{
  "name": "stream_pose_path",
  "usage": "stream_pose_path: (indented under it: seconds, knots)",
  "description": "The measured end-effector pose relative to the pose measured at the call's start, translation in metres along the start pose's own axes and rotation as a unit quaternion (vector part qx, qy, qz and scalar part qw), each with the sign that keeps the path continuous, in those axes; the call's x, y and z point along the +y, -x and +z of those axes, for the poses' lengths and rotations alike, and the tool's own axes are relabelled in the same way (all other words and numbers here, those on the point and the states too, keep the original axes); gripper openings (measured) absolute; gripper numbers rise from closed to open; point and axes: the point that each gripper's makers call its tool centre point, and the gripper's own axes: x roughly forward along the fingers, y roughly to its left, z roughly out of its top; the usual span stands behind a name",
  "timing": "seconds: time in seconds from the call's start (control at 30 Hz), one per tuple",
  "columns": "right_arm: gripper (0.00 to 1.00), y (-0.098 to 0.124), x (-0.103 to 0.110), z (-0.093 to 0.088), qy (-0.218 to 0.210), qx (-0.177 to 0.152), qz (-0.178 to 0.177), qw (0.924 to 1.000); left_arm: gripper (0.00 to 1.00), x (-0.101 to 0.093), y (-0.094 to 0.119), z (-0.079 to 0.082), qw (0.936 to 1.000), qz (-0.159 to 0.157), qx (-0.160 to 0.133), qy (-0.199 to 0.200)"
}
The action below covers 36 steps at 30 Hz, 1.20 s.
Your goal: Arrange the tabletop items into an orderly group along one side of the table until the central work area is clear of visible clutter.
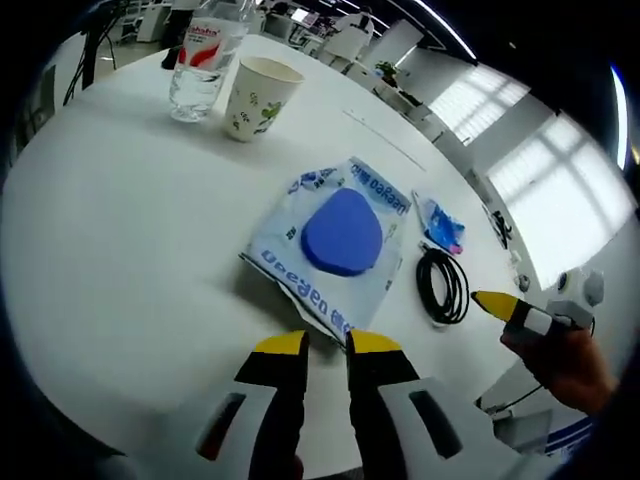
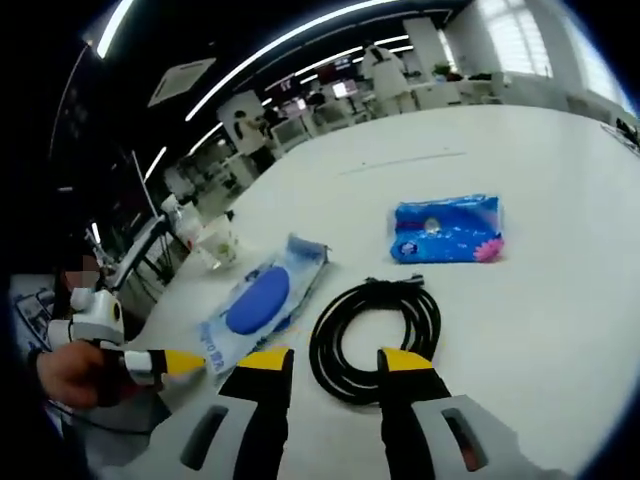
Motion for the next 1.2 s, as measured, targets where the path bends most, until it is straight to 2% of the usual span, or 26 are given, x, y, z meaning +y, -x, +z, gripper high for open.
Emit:
stream_pose_path:
  seconds: [0.4,0.5,0.77,0.97,1.2]
  knots:
    - [0.35,0.02,0.022,-0.025,-0.022,-0.004,0.003,0.9997,0.1,-0.002,-0.005,0.0,0.9999,-0.006,0.006,-0.013]
    - [0.35,0.022,0.022,-0.027,-0.029,-0.007,0.0,0.9995,0.04,-0.002,-0.006,0.002,0.9999,-0.007,0.005,-0.014]
    - [0.35,0.024,0.02,-0.034,-0.039,-0.006,-0.007,0.9992,0.0,0.002,-0.002,0.004,0.9999,-0.008,0.001,-0.01]
    - [0.35,0.025,0.023,-0.041,-0.039,0.0,-0.009,0.9992,0.0,0.011,0.003,0.005,0.9999,-0.001,0.0,-0.011]
    - [0.34,0.02,0.029,-0.044,-0.037,0.008,-0.003,0.9993,0.0,0.03,0.018,0.001,0.9999,0.013,-0.003,-0.009]
